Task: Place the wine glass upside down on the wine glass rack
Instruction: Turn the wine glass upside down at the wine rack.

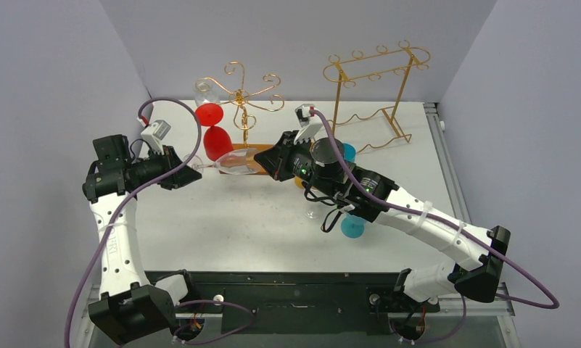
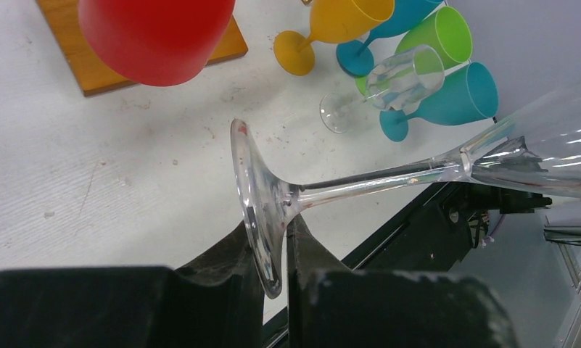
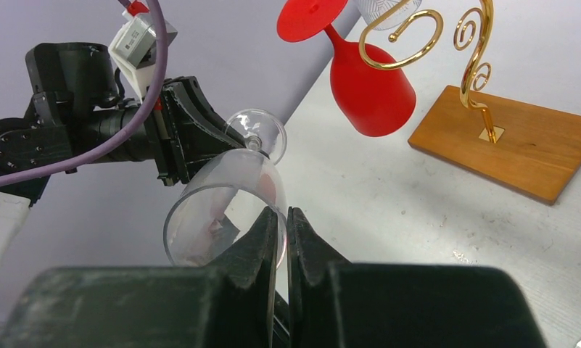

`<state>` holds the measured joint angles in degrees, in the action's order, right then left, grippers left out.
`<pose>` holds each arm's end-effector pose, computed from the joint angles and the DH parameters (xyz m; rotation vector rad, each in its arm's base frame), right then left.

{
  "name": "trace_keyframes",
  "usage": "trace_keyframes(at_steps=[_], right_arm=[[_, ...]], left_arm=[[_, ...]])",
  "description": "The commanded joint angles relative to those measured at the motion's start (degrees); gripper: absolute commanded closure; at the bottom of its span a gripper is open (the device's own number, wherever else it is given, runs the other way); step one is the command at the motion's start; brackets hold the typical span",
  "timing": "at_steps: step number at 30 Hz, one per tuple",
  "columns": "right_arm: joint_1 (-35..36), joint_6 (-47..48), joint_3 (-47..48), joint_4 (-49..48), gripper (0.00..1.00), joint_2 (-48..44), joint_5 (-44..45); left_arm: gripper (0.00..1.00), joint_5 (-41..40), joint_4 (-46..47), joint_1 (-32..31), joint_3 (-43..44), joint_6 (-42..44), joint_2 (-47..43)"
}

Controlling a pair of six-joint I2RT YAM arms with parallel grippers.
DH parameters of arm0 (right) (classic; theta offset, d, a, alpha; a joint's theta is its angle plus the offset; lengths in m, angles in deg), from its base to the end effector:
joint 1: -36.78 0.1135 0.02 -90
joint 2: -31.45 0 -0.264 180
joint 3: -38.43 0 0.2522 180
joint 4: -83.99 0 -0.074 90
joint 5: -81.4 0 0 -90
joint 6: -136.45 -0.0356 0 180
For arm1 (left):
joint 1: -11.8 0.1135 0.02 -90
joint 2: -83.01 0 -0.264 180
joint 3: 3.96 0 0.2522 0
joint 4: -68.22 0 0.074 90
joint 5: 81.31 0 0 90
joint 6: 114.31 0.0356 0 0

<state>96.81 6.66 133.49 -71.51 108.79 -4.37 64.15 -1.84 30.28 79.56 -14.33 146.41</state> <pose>0.1577 0.2682 0.4349 -0.2651 1.8306 1.2122 0.1982 0.0353 0.3642 0.2460 2.1265 -0.8829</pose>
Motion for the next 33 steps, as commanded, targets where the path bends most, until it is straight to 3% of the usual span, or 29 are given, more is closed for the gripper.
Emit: trace_keyframes(at_steps=[1, 9, 18, 24, 28, 33], right_arm=[[0.6, -1.8, -0.3, -4.5, 1.0, -2.2, -3.8], [-1.4, 0.2, -0.9, -0.5, 0.75, -3.3, -9.8], [-7.3, 5.6, -2.1, 7.9, 0.33, -5.9, -18.6], [-10.6, 10.8, 2.2, 10.6, 0.25, -5.0, -25.8], [-8.7, 13.5, 4.5, 6.1, 0.24, -2.3, -30.7], [-4.5, 18.8, 3.8, -0.4, 0.23, 0.1, -32.4]], left_arm=[[0.97, -1.5, 1.5, -0.3, 4.2, 4.5, -0.5], [1.0, -7.1, 2.7, -0.2, 8.6, 14.0, -3.0], [1.0, -9.7, 9.6, -0.2, 7.9, 33.0, -9.1], [1.0, -2.8, 13.9, -0.3, 5.9, 45.3, -13.9], [1.0, 4.0, 15.5, -0.3, 6.2, 51.3, -14.8], [1.0, 11.7, 24.0, -0.6, 5.5, 49.7, -14.7]])
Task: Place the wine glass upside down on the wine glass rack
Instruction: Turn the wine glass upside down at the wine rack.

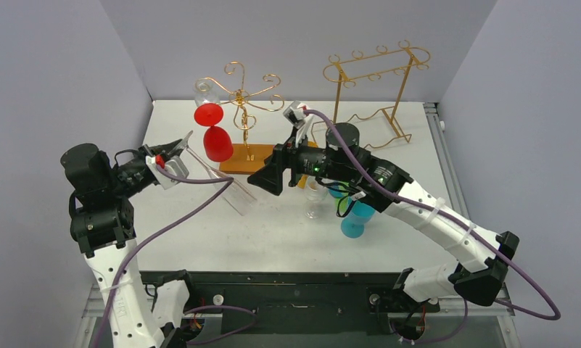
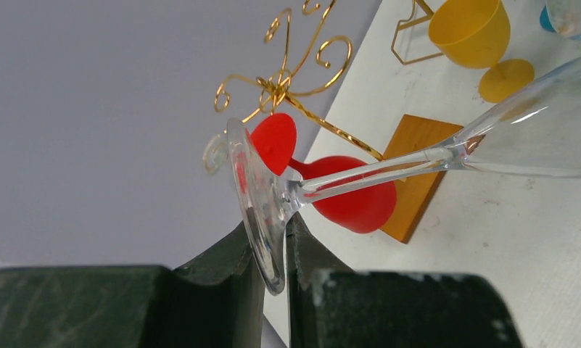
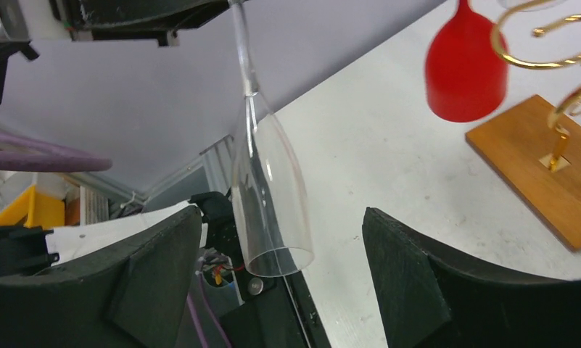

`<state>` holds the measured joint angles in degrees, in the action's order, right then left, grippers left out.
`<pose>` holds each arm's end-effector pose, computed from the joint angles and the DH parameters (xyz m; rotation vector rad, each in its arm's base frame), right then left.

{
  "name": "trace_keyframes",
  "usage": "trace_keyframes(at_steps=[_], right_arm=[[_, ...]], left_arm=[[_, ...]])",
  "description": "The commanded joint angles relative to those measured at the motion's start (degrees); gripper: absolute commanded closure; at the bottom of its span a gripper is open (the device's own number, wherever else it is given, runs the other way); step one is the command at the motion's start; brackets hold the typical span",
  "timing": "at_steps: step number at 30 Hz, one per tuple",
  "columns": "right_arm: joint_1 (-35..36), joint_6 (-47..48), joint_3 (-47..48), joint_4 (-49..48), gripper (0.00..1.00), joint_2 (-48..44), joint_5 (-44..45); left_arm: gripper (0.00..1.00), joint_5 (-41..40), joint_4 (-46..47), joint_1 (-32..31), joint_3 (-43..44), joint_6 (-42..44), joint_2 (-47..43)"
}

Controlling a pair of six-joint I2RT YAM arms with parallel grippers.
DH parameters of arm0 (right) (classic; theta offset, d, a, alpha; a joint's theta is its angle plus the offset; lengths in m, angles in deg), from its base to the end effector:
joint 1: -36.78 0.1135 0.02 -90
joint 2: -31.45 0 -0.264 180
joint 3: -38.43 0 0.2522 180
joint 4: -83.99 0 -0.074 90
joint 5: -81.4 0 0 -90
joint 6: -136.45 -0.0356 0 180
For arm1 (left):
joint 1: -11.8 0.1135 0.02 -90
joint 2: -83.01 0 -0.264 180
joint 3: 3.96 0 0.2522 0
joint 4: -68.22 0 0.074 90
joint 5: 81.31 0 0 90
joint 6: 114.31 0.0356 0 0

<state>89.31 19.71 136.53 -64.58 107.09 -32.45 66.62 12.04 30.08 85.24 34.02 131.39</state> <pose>0.1667 0.2412 0.4490 -0.7547 1.7673 1.3384 0.1282 0.0106 0.4511 1.1656 1.2542 0.0602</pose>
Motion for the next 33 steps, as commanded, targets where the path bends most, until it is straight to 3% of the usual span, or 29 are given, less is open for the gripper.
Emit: trace_keyframes(at_steps=[1, 7, 13, 23, 26, 31, 33], right_arm=[[3.6, 6.6, -0.1, -9.1, 0.23, 1.9, -4.6], [5.3, 6.7, -1.8, -14.5, 0.22, 3.7, -6.2], [6.4, 7.6, -0.8, -11.2, 0.22, 7.2, -7.3], [7.0, 12.0, -6.9, -10.2, 0.21, 5.3, -5.4], [6.8, 11.5, -8.9, -13.3, 0.31, 4.0, -5.5], [5.8, 10.6, -6.2, -13.3, 0.68, 6.0, -6.1], [5.6, 10.1, -5.7, -13.9, 0.78, 6.6, -5.7]], left_arm=[[1.0, 9.9, 12.7, -0.8, -0.3, -1.0, 0.5], [1.0, 9.5, 18.7, -4.4, 0.0, -2.4, 1.1], [1.0, 5.7, 19.4, -9.7, 0.8, -1.8, 1.5], [1.0, 4.3, 18.2, -10.5, 1.7, -0.3, 2.1], [1.0, 4.5, 18.1, -10.5, 1.7, -0.3, 2.2], [1.0, 4.9, 18.0, -10.6, 1.1, -0.3, 2.1], [1.0, 5.1, 18.0, -10.7, 0.9, -0.2, 1.8]])
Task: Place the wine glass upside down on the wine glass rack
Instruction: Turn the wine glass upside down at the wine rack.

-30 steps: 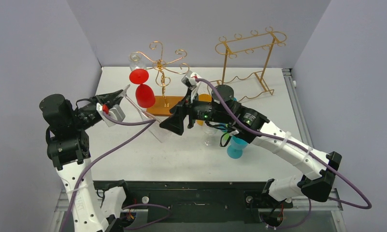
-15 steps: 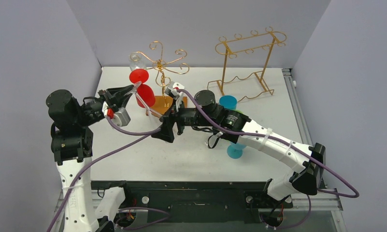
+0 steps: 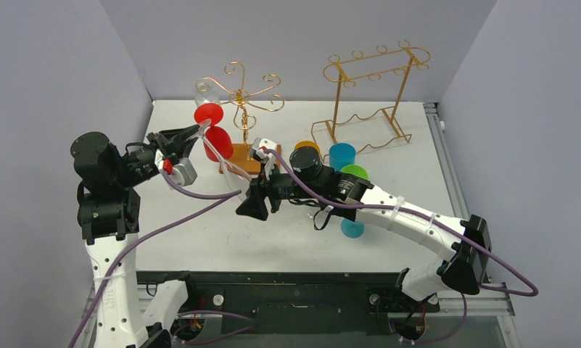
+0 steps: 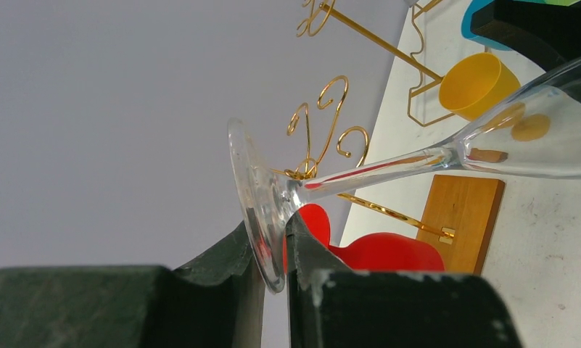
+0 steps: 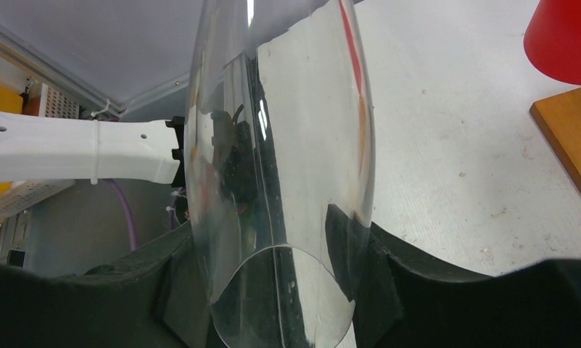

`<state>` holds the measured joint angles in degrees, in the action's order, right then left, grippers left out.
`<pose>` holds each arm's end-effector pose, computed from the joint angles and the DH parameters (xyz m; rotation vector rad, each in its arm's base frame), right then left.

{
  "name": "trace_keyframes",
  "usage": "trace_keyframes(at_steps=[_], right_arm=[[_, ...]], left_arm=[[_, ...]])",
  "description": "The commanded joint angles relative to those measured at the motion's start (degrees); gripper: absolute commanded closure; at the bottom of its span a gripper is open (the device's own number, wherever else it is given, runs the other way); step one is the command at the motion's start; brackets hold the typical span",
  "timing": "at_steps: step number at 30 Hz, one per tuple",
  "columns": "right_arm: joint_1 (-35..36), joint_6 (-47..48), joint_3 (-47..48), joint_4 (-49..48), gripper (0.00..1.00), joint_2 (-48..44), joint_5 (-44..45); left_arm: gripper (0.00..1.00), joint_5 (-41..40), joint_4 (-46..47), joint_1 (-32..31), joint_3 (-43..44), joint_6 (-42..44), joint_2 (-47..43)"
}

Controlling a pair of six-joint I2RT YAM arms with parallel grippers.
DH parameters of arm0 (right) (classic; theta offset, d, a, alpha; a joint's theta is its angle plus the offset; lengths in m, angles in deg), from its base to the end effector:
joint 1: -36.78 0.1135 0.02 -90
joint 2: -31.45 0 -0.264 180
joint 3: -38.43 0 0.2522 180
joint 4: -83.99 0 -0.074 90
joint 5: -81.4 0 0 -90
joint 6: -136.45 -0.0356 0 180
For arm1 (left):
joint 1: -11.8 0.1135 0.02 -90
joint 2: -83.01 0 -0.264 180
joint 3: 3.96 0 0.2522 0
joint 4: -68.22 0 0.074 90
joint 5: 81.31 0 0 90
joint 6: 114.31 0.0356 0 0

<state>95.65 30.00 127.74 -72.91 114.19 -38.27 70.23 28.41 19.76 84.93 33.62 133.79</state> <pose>0.1595 0.2982 0.3744 -1.1052 1.7421 1.3472 0.1454 -0.0113 0.4710 1.2986 0.9089 0.0388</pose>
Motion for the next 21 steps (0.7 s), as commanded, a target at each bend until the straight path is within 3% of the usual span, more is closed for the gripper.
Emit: trace_keyframes(at_steps=[1, 3, 4, 6, 8, 11, 12, 16, 21], right_arm=[[-0.8, -0.4, 3.1, -5.9, 0.81, -0.4, 0.4], [-1.0, -0.4, 3.1, -6.9, 0.85, -0.3, 0.9], [-1.0, -0.5, 3.0, -7.5, 0.86, -0.3, 1.0], [-1.2, -0.5, 2.8, -8.6, 0.9, -0.5, 1.6], [-1.5, -0.6, 2.5, -8.9, 0.93, -0.7, 2.6], [-2.1, -0.6, 1.8, -11.5, 0.95, -1.0, 5.3], [-2.3, -0.5, 1.4, -11.9, 0.96, -1.2, 6.4], [-3.7, -0.5, -1.8, -16.1, 1.0, -2.3, 10.9], [-5.0, -0.2, -5.8, -20.6, 1.0, -1.9, 16.7]], left_arm=[[1.0, 1.6, 1.7, -0.5, 1.0, 0.2, -0.7], [0.98, 1.7, 1.7, -0.6, 0.7, 0.1, -1.1], [0.92, 1.7, 2.4, -0.7, 0.5, -0.5, -1.3], [0.7, 1.5, 5.3, -0.8, -0.7, -3.6, -2.0], [0.57, 0.8, 9.3, -0.8, -2.7, -7.0, -2.8], [0.23, -0.4, 13.4, -0.8, -4.5, -10.3, -3.5], [0.16, -0.8, 14.0, -0.8, -4.7, -10.9, -3.6], [0.03, -4.0, 16.0, -0.7, -4.1, -18.3, -3.1], [0.04, -10.4, 18.1, -0.8, -2.7, -32.6, -0.9]])
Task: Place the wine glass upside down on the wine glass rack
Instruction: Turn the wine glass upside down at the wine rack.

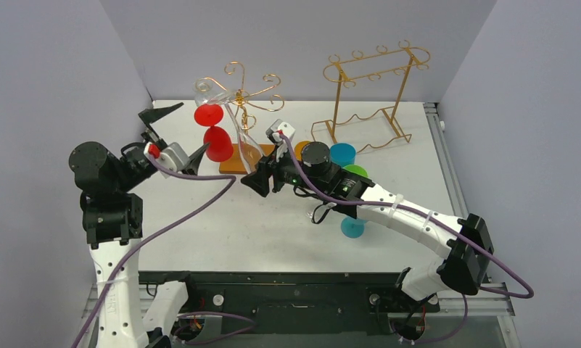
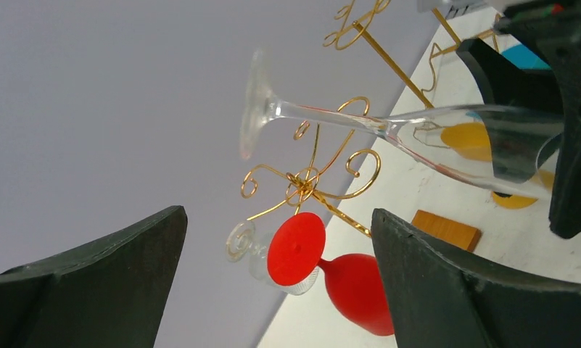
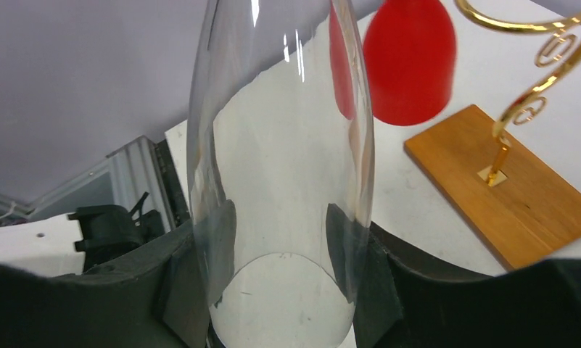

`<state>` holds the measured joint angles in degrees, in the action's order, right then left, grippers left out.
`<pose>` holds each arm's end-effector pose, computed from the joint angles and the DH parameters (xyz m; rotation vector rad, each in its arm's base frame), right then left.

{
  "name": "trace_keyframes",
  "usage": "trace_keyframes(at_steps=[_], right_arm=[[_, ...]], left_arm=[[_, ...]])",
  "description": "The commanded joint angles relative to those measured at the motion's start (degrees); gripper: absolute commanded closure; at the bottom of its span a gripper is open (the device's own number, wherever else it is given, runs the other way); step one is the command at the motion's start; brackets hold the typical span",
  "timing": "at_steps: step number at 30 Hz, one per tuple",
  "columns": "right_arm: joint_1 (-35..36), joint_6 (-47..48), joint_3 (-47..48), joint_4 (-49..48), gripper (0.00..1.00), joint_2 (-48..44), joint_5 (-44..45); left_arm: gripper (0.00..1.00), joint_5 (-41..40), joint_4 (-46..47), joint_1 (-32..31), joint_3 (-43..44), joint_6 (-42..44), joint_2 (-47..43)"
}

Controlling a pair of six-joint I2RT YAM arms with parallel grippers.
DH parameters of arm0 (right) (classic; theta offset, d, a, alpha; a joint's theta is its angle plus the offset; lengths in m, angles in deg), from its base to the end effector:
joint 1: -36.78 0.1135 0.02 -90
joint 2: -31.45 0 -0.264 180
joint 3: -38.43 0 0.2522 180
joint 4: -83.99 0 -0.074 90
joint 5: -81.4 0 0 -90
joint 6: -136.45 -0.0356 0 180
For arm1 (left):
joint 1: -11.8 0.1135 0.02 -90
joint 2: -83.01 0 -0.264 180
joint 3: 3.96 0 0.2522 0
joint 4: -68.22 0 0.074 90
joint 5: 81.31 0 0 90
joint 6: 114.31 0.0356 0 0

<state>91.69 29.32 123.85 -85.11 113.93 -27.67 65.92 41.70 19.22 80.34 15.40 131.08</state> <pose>0.1882 0.2881 0.3733 -0.8499 1.6536 1.1911 0.1417 -0.0117 0.4747 1.1173 0.9698 -0.0324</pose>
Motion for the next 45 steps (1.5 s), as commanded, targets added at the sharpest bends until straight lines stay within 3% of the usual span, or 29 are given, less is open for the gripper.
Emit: trace_keyframes(at_steps=[1, 5, 12, 21, 45], right_arm=[[-1.2, 0.6, -2.5, -8.9, 1.0, -1.4, 7.3], [-2.3, 0.6, -5.5, -12.7, 1.0, -0.2, 11.7], [-4.3, 0.1, -9.7, -22.0, 1.0, 2.8, 16.7], [-6.3, -0.9, -9.0, -27.3, 1.0, 9.7, 16.4], [-5.2, -2.0, -6.1, -40.4, 1.0, 22.2, 11.1]], left_arm=[[0.04, -7.5, 4.9, -0.2, 2.5, -17.2, 2.4], [0.04, -12.8, 3.8, -0.2, 4.7, -26.8, 4.1], [0.04, -16.4, 1.9, -0.4, 7.5, -34.7, 7.7], [0.04, -21.9, -6.8, -1.9, 11.6, -33.8, 11.1], [0.04, -23.2, -9.9, -4.1, 13.5, -33.0, 12.5]])
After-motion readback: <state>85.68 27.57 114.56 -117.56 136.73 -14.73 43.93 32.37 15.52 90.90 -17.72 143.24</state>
